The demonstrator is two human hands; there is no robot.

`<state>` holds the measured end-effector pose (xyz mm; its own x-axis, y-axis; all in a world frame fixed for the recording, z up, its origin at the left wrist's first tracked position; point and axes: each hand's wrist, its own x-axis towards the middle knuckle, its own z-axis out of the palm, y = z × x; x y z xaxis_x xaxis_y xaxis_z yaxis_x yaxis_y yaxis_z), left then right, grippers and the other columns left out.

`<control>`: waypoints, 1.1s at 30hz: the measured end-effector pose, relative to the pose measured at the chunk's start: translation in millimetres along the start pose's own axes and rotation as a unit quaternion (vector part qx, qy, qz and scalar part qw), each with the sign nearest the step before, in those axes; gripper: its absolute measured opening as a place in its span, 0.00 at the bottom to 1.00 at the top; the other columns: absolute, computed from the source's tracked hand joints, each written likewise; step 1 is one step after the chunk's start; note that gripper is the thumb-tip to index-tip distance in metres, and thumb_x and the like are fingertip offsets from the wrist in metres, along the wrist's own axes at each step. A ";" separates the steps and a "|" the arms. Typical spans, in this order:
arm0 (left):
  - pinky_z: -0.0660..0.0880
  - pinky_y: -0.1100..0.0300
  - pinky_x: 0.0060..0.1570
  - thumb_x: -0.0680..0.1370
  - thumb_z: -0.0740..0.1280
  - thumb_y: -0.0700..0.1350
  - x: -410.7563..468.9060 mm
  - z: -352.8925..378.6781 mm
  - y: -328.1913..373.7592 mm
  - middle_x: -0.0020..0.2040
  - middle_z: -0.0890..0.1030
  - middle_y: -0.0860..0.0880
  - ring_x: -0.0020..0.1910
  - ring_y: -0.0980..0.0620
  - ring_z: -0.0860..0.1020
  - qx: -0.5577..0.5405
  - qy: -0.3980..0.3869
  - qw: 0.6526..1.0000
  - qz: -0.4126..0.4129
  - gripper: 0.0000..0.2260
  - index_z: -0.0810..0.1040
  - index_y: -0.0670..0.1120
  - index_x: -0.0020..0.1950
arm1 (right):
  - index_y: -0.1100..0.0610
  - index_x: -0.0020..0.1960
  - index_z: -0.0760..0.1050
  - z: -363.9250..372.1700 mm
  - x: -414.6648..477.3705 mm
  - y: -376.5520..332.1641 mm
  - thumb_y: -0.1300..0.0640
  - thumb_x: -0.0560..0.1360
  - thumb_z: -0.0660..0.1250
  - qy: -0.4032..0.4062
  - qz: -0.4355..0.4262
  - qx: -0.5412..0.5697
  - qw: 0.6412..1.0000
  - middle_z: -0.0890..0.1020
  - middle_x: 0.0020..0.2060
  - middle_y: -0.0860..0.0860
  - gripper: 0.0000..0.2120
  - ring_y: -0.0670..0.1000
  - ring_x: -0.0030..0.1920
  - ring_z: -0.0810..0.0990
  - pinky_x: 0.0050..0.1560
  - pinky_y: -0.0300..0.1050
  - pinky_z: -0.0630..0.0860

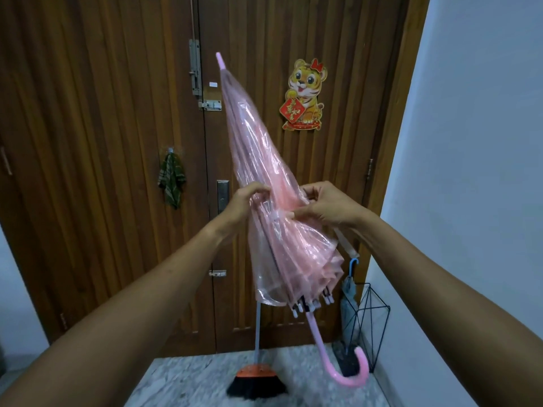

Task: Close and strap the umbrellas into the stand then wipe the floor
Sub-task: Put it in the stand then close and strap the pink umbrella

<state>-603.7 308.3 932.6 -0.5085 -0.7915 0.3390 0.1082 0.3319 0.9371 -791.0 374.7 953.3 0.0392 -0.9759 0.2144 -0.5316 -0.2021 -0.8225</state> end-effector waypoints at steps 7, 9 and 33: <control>0.66 0.41 0.66 0.59 0.74 0.69 6.4 -5.3 -26.0 0.67 0.66 0.43 0.68 0.40 0.66 0.411 0.265 0.872 -0.022 0.45 0.63 0.47 0.68 | 0.63 0.44 0.81 -8.6 9.3 15.5 0.60 0.67 0.79 0.093 -0.015 -0.226 0.970 0.85 0.41 0.51 0.11 0.49 0.45 0.84 0.52 0.54 0.82; 0.60 0.41 0.69 0.58 0.74 0.67 7.6 -10.3 -28.1 0.68 0.60 0.43 0.71 0.40 0.60 0.544 0.252 0.774 0.202 0.45 0.59 0.50 0.67 | 0.62 0.42 0.80 -12.5 8.8 18.0 0.60 0.67 0.78 0.094 -0.028 -0.268 0.958 0.85 0.38 0.52 0.09 0.49 0.41 0.83 0.48 0.54 0.81; 0.83 0.44 0.46 0.73 0.70 0.38 38.8 26.7 -48.6 0.48 0.79 0.38 0.43 0.41 0.83 0.222 0.026 0.969 -0.101 0.08 0.74 0.41 0.49 | 0.49 0.42 0.77 -1.4 -21.8 46.9 0.52 0.74 0.72 0.320 -0.097 -0.490 0.805 0.78 0.37 0.45 0.05 0.44 0.33 0.75 0.31 0.37 0.69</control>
<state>-651.5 275.2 898.0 -0.4360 -0.8843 0.1672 -0.3739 0.3469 0.8602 -818.0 386.6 910.8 -0.0754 -0.6286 0.7741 -0.9925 0.1224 0.0027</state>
